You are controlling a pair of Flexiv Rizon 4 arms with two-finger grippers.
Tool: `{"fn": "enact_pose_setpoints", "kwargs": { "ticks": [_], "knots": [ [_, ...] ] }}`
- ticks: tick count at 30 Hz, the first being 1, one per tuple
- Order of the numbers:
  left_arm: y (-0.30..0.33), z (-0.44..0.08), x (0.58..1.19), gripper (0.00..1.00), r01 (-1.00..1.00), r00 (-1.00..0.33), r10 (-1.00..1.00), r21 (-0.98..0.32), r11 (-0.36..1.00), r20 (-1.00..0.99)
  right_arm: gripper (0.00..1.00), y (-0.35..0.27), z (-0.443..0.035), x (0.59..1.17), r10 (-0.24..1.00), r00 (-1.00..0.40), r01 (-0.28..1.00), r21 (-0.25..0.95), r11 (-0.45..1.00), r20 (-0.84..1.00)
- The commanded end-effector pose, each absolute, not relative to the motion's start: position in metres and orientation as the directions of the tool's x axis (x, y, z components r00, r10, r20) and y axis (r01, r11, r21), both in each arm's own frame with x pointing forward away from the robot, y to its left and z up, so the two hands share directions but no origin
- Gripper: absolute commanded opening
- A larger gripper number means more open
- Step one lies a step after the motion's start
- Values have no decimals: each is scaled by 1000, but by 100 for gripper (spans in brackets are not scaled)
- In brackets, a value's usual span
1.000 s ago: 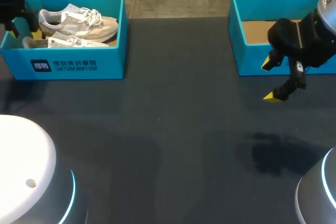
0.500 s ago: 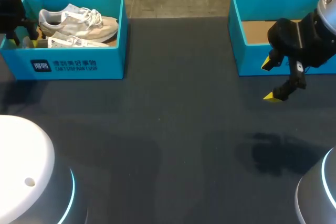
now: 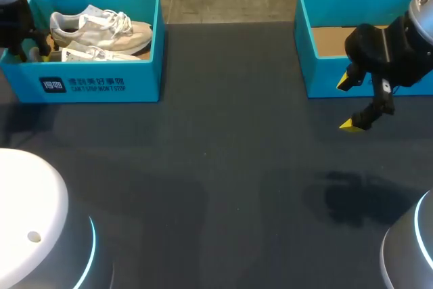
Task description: Take the shoe out of the shoebox, open the shoe tongue, remove and reinsert the insole, then place the shoe into the shoebox
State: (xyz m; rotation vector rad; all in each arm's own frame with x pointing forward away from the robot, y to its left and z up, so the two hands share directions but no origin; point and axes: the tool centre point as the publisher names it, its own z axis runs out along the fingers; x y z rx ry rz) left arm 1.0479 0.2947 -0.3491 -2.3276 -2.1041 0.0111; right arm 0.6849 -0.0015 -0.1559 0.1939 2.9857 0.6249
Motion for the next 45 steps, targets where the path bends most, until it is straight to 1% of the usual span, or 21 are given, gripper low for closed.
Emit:
{"fn": "enact_pose_setpoints", "kwargs": {
  "ticks": [1, 3, 9, 12, 14, 15, 16, 18, 20, 22, 24, 25, 26, 27, 28, 45],
  "knots": [
    [295, -358, 1049, 64, 995, 102, 995, -3, -102, -2, 100, 1, -156, 688, 139, -989, 107, 400, 910, -52],
    [296, -362, 1049, 63, 995, 102, 995, -1, -102, -1, 100, 1, -156, 688, 139, -989, 107, 400, 910, -52],
    [295, -372, 1049, 63, 994, 107, 994, 7, -107, 7, 100, 1, -156, 688, 139, -989, 107, 400, 910, -52],
    [296, -377, 1050, 60, 994, 107, 994, 2, -107, 9, 100, 1, -156, 688, 139, -989, 107, 400, 910, -52],
    [297, -380, 1050, 55, 994, 106, 994, 0, -106, 12, 100, 1, -156, 688, 139, -989, 107, 400, 910, -52],
    [297, -382, 1049, 55, 994, 106, 994, -2, -106, 11, 100, 1, -156, 688, 139, -989, 107, 400, 910, -52],
    [298, -383, 1049, 49, 994, 105, 994, -8, -105, 12, 100, 1, -156, 688, 139, -989, 107, 400, 910, -52],
    [299, -385, 1049, 42, 995, 102, 995, -14, -102, 9, 100, 1, -156, 688, 139, -989, 107, 400, 910, -52],
    [299, -388, 1050, 27, 995, 100, 995, -18, -100, 12, 100, 1, -156, 688, 139, -989, 107, 400, 910, -52],
    [300, -390, 1050, 25, 995, 101, 995, -28, -100, 16, 100, 1, -156, 688, 139, -989, 107, 400, 910, -52],
    [300, -391, 1050, 25, 994, 105, 994, -39, -105, 19, 100, 1, -156, 688, 139, -989, 107, 400, 910, -52],
    [300, -391, 1050, 23, 994, 106, 994, -39, -105, 20, 100, 1, -156, 688, 139, -989, 107, 400, 910, -52],
    [301, -391, 1050, 18, 993, 110, 994, -41, -109, 23, 100, 1, -156, 688, 139, -989, 107, 400, 910, -52],
    [301, -390, 1050, 6, 992, 118, 993, -47, -116, 29, 100, 1, -156, 688, 139, -989, 107, 400, 910, -52],
    [301, -389, 1049, 1, 992, 116, 993, -45, -114, 29, 100, 1, -156, 688, 139, -989, 107, 400, 910, -52],
    [304, -350, 1051, 0, 979, 196, 979, -74, -192, 55, 100, 1, -156, 688, 139, -989, 107, 400, 910, -52]
  ]
}}
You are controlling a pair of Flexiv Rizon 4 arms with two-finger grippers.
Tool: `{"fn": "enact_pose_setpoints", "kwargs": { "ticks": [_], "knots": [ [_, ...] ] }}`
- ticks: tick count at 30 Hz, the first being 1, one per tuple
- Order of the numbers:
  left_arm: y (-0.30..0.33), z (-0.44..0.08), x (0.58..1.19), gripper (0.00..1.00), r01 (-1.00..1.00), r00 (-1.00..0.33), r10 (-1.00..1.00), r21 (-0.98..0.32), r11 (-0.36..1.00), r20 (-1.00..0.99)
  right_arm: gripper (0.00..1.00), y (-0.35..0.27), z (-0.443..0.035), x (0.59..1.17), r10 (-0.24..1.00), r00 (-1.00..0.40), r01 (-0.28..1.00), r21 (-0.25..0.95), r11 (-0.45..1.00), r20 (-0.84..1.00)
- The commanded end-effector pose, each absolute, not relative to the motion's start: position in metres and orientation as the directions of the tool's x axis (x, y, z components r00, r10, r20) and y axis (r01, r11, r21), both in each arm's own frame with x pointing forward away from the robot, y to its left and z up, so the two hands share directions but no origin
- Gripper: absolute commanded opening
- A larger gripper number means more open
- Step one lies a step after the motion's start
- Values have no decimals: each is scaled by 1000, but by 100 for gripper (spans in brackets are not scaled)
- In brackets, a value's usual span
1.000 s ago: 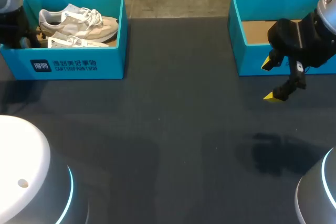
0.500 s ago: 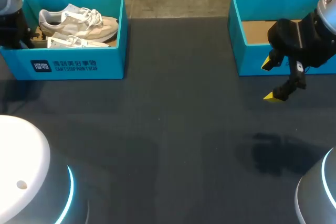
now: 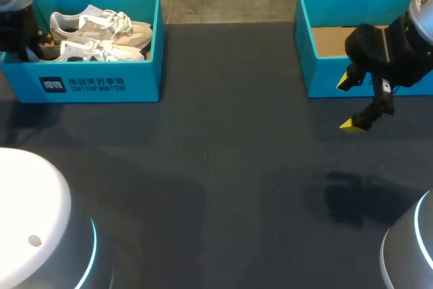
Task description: Take the shoe out of the shoebox, open the shoe tongue, remove and reinsert the insole, then place the shoe into the shoebox
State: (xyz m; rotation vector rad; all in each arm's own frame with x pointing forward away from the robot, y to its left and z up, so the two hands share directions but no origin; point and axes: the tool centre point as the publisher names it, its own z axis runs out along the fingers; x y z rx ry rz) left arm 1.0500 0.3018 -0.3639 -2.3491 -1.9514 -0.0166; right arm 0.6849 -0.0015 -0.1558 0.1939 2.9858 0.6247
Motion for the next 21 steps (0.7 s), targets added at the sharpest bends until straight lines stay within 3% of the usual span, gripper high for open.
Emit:
{"fn": "enact_pose_setpoints", "kwargs": {
  "ticks": [1, 21],
  "knots": [
    [304, -348, 1051, 0, 979, 197, 979, -72, -193, 53, 100, 1, -156, 688, 139, -989, 107, 400, 910, -52],
    [303, -271, 1063, 0, 975, 207, 978, -89, -203, 33, 100, 1, -156, 688, 139, -989, 107, 400, 910, -52]
  ]
}}
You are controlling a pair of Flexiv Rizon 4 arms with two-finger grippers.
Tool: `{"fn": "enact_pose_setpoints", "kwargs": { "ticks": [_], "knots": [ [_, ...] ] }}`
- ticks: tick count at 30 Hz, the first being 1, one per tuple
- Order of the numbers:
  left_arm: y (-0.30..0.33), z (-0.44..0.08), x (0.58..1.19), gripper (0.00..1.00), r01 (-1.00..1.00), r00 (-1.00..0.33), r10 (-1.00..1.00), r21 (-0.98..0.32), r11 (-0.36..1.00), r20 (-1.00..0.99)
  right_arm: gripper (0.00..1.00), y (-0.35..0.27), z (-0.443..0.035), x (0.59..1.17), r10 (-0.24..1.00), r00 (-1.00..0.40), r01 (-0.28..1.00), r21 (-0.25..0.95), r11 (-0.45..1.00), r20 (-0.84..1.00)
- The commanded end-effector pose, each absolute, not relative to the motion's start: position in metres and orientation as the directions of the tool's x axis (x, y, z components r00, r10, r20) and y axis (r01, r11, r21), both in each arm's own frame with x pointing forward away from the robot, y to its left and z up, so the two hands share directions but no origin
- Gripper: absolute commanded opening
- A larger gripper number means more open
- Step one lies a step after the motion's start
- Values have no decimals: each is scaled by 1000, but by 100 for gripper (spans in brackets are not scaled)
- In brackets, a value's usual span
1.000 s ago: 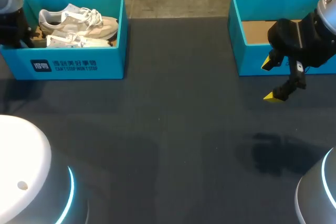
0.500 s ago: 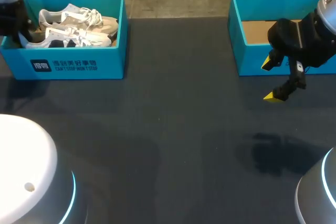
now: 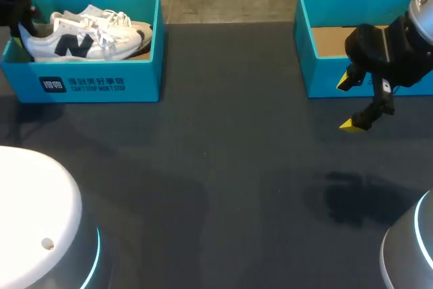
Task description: Take the shoe out of the shoebox, open the shoe tongue, remove and reinsert the insole, then place the shoe into the shoebox
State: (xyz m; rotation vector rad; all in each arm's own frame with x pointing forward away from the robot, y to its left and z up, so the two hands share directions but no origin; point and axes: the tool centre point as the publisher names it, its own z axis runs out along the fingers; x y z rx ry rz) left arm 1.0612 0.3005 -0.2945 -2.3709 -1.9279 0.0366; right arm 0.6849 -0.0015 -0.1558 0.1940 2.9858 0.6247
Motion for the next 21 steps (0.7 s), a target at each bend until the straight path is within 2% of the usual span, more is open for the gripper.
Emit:
{"fn": "enact_pose_setpoints", "kwargs": {
  "ticks": [1, 21],
  "knots": [
    [303, -269, 1063, 0, 974, 208, 977, -93, -204, 35, 100, 1, -156, 688, 139, -989, 107, 400, 910, -52],
    [302, -215, 1054, 0, 975, 207, 975, -95, -199, 84, 100, 1, -156, 688, 139, -989, 107, 400, 910, -52]
  ]
}}
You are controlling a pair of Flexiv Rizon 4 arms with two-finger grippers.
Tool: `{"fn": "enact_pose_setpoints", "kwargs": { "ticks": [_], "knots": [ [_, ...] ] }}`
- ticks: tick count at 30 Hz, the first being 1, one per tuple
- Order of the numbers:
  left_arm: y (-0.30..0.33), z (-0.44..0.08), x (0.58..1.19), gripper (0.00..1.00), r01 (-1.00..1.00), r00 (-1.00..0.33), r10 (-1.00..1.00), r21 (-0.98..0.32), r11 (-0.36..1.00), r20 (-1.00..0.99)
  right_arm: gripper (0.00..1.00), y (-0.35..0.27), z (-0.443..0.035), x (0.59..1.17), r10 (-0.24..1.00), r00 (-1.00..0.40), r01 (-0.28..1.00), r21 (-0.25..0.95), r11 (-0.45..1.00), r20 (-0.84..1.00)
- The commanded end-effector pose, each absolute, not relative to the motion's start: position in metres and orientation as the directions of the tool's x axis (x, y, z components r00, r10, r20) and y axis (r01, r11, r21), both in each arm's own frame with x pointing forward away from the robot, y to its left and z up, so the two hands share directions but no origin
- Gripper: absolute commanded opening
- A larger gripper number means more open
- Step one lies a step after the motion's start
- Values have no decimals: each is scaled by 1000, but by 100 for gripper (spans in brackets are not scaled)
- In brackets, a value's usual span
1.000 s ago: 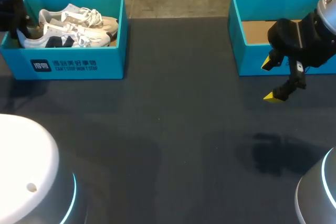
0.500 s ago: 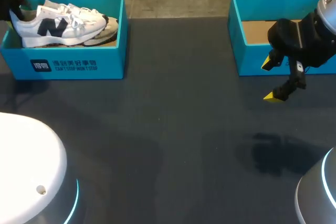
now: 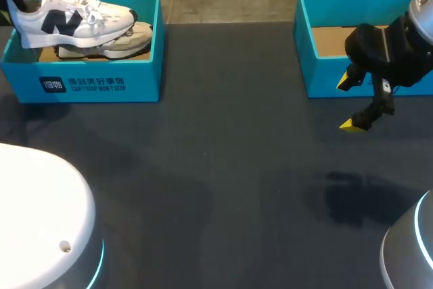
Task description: Take the shoe out of the shoebox, open the shoe tongue, remove and reinsert the insole, then place the shoe into the shoebox
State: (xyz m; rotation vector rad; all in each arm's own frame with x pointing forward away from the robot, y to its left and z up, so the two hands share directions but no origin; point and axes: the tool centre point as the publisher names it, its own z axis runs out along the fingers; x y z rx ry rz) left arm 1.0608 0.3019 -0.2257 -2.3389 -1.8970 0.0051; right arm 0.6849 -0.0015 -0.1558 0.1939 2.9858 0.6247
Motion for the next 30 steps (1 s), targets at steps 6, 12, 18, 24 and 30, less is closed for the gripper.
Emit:
{"fn": "enact_pose_setpoints", "kwargs": {
  "ticks": [6, 12, 18, 24, 30],
  "knots": [
    [302, -214, 1053, 0, 977, 195, 978, -100, -187, 76, 100, 1, -156, 688, 139, -989, 107, 400, 910, -52],
    [302, -214, 1053, 0, 977, 195, 978, -100, -187, 76, 100, 1, -156, 688, 139, -989, 107, 400, 910, -52],
    [302, -214, 1053, 0, 977, 195, 978, -100, -187, 76, 100, 1, -156, 688, 139, -989, 107, 400, 910, -52],
    [302, -214, 1053, 0, 977, 195, 978, -100, -187, 76, 100, 1, -156, 688, 139, -989, 107, 400, 910, -52],
    [294, -214, 1035, 0, 977, 198, 976, -93, -190, 92, 100, 1, -156, 688, 139, -989, 107, 400, 910, -52]
  ]
}}
